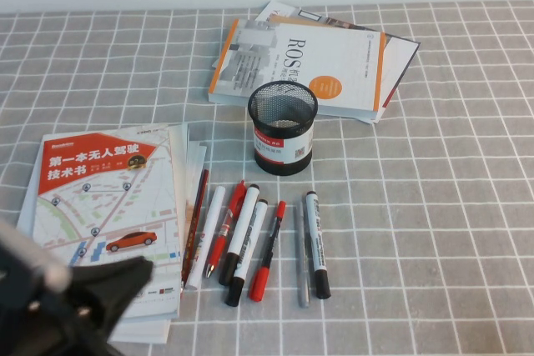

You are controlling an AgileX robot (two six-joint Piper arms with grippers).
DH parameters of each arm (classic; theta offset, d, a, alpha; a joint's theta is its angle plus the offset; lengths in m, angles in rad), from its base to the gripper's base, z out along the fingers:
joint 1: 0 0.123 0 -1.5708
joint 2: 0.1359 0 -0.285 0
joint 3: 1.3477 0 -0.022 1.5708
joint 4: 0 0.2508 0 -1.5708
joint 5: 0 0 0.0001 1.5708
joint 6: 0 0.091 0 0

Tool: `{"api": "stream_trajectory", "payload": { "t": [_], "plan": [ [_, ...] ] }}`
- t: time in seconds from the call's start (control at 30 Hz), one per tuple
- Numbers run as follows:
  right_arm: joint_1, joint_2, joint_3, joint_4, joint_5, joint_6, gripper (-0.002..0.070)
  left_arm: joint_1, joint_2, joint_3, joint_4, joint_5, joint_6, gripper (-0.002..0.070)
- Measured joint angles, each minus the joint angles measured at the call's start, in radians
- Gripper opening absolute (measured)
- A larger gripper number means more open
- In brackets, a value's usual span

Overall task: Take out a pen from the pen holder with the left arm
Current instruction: 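Take a marker out of the pen holder and lay it on the table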

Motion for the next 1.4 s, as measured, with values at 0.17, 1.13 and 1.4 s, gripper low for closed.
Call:
{"api": "stream_trajectory", "payload": {
  "t": [0.17,1.13,1.4],
  "plan": [
    [0.0,0.0,0.0,0.0,0.0,0.0,-0.0013,0.258,-0.151,0.216,-0.237,-0.35,0.391,-0.0003],
    [0.0,0.0,0.0,0.003,0.001,0.0,-0.0013,0.863,-0.677,0.411,-0.409,0.086,0.527,-0.0003],
    [0.0,0.0,0.0,0.003,0.001,0.0,-0.0013,0.895,-0.677,0.411,-0.405,0.089,0.533,-0.0003]
  ]
}}
